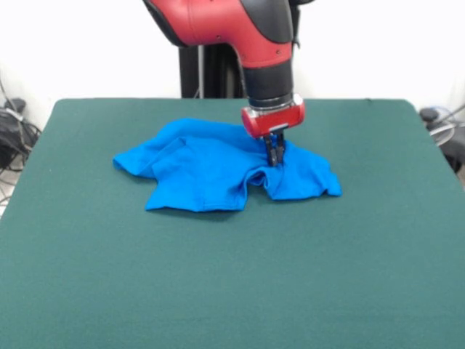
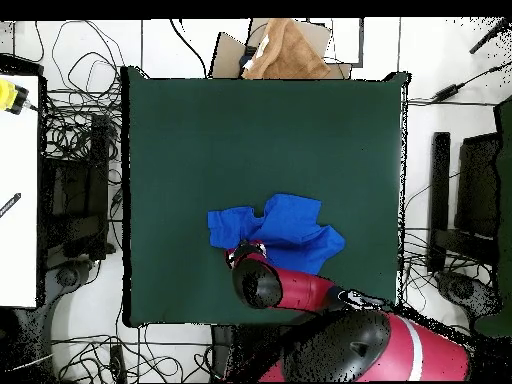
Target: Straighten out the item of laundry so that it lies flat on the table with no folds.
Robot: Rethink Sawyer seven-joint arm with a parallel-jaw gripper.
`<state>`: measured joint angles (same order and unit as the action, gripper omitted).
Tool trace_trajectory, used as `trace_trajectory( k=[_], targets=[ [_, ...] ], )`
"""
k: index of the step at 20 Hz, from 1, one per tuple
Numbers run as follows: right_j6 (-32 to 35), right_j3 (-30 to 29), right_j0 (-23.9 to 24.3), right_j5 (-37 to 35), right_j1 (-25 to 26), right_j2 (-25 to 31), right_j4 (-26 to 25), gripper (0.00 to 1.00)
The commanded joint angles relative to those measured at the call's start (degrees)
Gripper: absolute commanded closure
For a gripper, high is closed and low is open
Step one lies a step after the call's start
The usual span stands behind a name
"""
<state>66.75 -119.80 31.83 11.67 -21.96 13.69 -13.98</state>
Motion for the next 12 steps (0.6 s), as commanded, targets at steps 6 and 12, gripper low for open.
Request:
trace_trajectory(
  k=[6, 12],
  targets=[
    [12.38, 2.83, -0.33, -4.57, 4.96, 1.63, 2.24, 1.0],
    [12.16, 3.22, -0.55, -5.94, 4.37, 2.23, 2.84, 0.0]
  ],
)
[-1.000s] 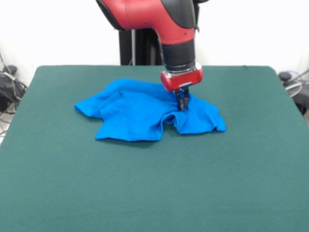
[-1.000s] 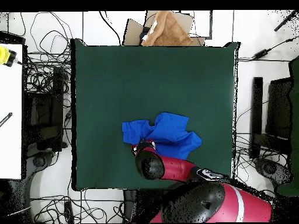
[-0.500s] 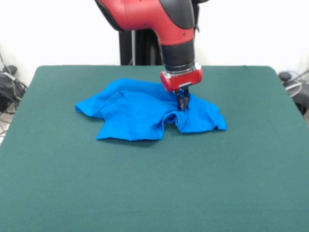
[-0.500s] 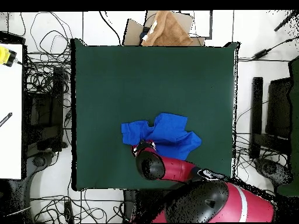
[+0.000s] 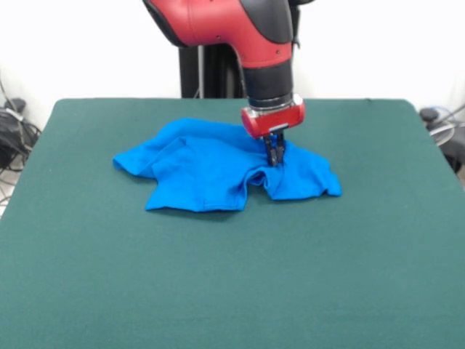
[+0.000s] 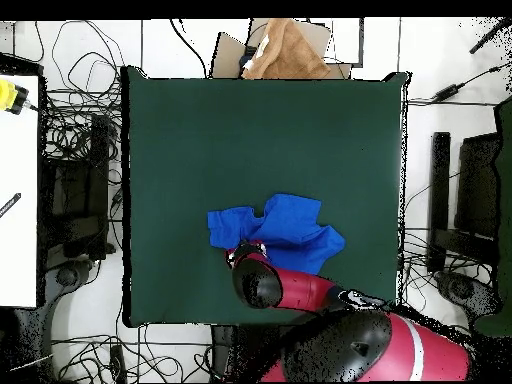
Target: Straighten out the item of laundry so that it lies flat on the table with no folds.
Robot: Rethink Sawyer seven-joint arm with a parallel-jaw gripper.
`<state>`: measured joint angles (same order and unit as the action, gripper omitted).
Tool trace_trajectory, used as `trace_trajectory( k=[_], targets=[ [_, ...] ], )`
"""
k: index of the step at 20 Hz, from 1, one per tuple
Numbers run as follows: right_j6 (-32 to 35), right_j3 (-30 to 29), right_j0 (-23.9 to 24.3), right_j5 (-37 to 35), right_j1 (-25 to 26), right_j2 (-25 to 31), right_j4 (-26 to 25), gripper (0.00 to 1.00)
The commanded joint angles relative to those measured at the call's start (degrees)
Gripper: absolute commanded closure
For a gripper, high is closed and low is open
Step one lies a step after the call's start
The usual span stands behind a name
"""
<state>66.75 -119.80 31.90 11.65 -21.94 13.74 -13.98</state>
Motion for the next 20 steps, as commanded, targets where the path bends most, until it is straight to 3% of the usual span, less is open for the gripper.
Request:
trace_trajectory(
  k=[1, 5, 9, 13, 20],
  targets=[
    [12.14, 3.25, -0.75, -6.26, 4.13, 2.14, 3.04, 0.0],
    [12.01, 3.73, -1.42, -9.45, 2.13, 2.32, 4.78, 0.0],
    [12.39, 2.51, -3.52, -17.94, -9.59, 2.64, 9.11, 0.0],
    [9.74, 7.4, -6.87, -28.33, -17.83, 0.95, 11.44, 0.0],
    [9.45, 13.9, -7.55, -38.73, -20.58, 1.57, 11.96, 0.0]
  ],
)
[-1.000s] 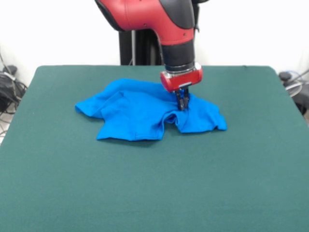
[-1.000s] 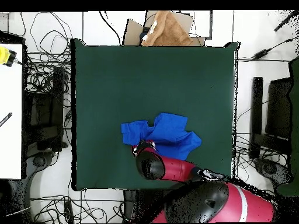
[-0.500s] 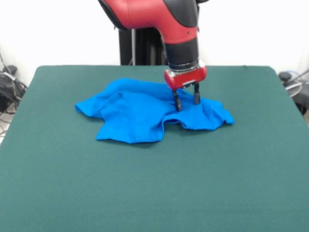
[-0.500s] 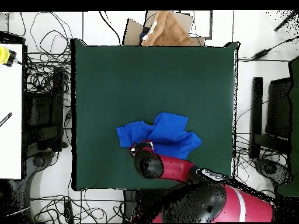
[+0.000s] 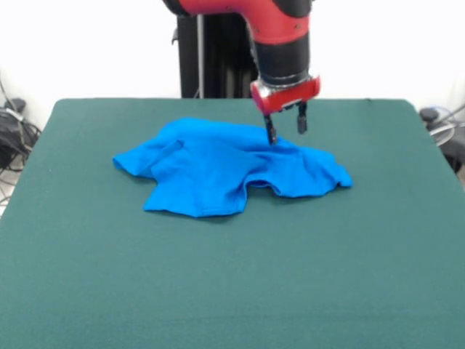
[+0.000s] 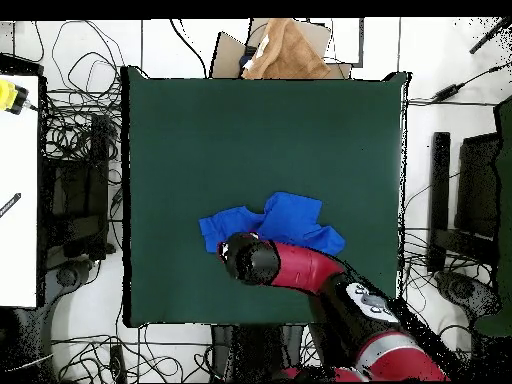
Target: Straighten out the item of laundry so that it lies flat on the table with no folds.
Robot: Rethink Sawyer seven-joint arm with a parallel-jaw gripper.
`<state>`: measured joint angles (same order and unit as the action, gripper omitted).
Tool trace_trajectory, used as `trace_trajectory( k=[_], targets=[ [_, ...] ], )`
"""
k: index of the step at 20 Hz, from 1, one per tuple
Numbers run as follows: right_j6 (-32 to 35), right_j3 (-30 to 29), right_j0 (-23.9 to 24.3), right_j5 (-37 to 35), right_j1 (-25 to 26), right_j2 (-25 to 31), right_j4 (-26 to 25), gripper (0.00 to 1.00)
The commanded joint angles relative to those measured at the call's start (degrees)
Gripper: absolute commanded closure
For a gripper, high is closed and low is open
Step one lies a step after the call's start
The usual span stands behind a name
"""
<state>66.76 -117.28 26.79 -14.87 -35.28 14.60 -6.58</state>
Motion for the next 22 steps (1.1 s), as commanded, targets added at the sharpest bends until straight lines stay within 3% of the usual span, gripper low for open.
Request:
trace_trajectory(
  k=[1, 5, 8, 14, 22],
  targets=[
    [9.85, 12.05, -2.73, -13.35, -7.67, 0.7, 4.73, 0.0],
    [12.46, 14.95, -5.42, -18.0, -9.75, -0.61, 5.61, 0.0],
    [13.42, 17.74, -7.0, -16.71, -8.62, -1.0, 5.73, 0.0],
    [7.65, 22.45, -3.37, -3.08, 4.74, 3.2, 2.85, 0.0],
    [1.57, 19.01, 5.05, 3.19, 12.7, 8.12, -3.09, 0.0]
  ],
)
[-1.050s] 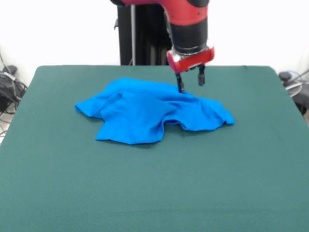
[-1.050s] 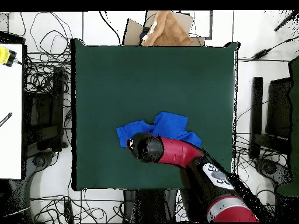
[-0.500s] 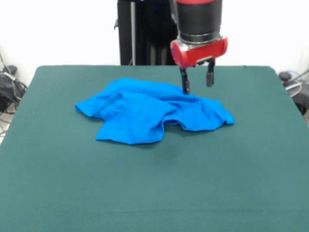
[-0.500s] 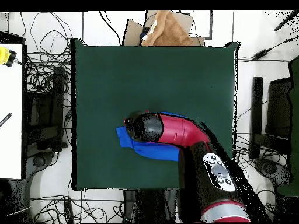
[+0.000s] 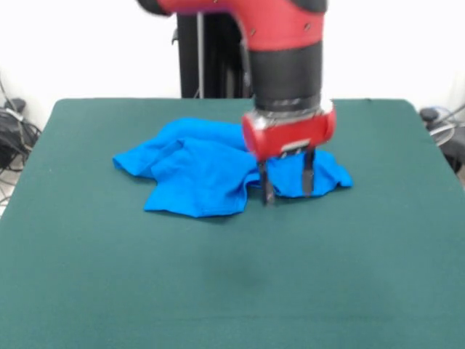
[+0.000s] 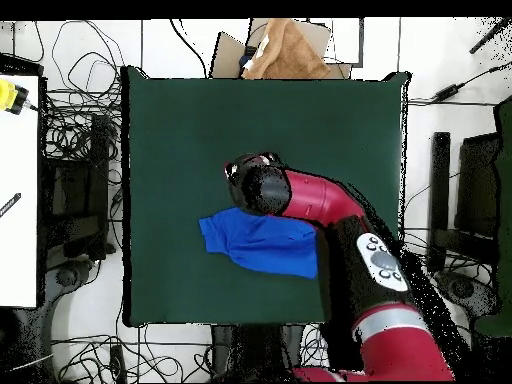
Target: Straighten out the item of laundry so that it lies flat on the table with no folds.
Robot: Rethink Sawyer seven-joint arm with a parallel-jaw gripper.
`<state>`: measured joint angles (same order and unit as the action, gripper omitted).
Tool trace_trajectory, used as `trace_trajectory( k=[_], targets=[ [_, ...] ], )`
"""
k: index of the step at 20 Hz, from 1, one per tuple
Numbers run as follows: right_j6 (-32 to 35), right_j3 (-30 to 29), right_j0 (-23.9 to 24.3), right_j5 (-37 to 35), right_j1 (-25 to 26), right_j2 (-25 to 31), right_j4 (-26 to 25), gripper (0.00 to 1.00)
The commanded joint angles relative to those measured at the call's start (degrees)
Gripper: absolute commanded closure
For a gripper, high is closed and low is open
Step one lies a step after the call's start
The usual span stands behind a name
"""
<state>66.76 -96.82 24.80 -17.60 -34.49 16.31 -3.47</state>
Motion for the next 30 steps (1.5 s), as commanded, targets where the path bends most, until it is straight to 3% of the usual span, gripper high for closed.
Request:
trace_trajectory(
  k=[1, 12, 20, 30],
  targets=[
    [1.54, -2.23, 8.12, 6.72, 12.63, 6.85, -6.99, 0.0],
    [2.99, -5.82, 15.72, 11.23, 18.28, 8.29, -16.51, 0.0],
    [4.64, -4.3, 14.93, 11.43, 19.6, 7.72, -18.63, 0.0],
    [6.13, -3.16, 12.94, 10.59, 20.15, 7.08, -17.61, 0.0]
  ],
)
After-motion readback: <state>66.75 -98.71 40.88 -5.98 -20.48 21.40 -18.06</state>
